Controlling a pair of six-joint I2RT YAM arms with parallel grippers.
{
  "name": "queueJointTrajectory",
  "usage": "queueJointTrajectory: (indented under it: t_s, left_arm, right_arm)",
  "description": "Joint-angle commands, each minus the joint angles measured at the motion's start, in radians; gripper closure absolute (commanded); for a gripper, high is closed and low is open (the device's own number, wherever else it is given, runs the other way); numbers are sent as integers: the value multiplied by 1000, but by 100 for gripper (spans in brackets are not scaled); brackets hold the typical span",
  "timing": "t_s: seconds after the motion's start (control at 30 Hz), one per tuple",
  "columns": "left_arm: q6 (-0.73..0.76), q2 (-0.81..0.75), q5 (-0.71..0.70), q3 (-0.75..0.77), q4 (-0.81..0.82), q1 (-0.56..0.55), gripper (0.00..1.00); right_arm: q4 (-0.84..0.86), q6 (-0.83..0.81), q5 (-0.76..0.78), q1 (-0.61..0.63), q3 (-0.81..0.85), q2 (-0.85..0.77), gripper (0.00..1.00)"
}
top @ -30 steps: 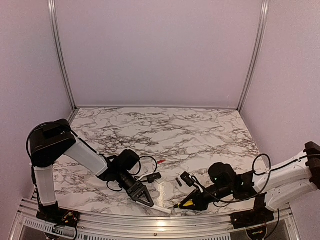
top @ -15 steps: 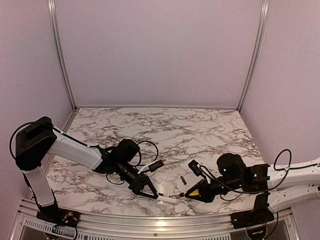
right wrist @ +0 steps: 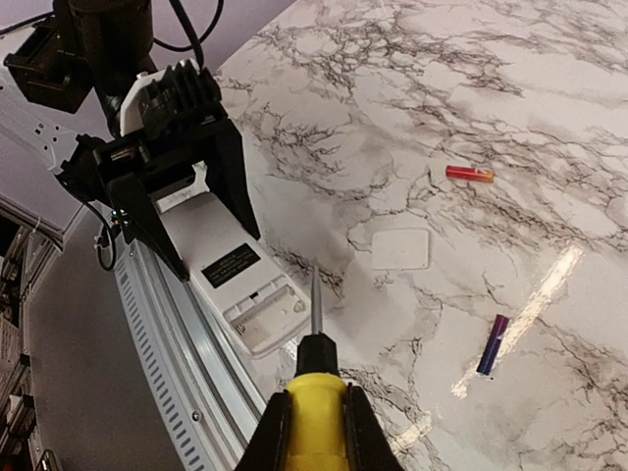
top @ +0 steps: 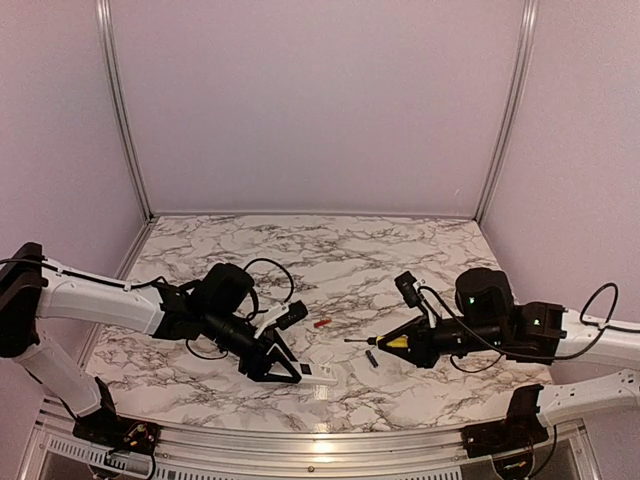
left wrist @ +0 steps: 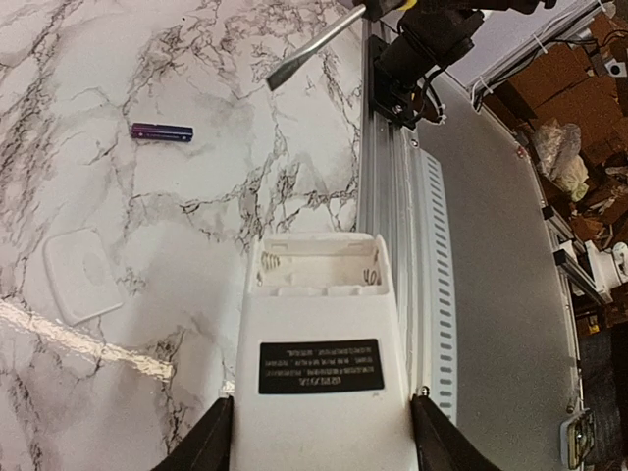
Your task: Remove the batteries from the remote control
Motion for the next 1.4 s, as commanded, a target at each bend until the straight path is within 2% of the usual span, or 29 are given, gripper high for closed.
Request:
queueJointTrajectory:
  t_s: [0.0, 0.1, 0.23, 0.33, 0.7, 0.93, 1.23, 1.37]
  left_arm:
    - [27, -107, -173, -68, 38, 25, 100]
    - [18, -172, -298, -118, 82, 25, 100]
    - [-6, -255, -521, -184, 132, 28, 100]
    - [-28, -291, -664, -223, 162, 29, 100]
    - [-115, -273, -983, -303, 240, 41, 100]
    - [-179, -202, -1038, -335, 294, 51, 100]
    - [-214, -127, -1053, -353, 325, 59, 84]
    - [-227, -109, -1059, -352, 331, 62, 62]
  right_arm:
    - [-64, -4, 118, -20, 59, 19, 100]
    - [-95, 12, 200, -26, 88, 73, 100]
    - [-167, 42, 383, -40, 133, 154, 100]
    - [-169, 47, 429, -72, 145, 204, 100]
    - [-39, 20, 368, -271, 128, 365, 100]
    - [25, 7, 337, -308, 123, 463, 100]
    - [68, 18, 280, -309, 57, 501, 98]
    - [68, 4, 274, -309, 40, 503, 95]
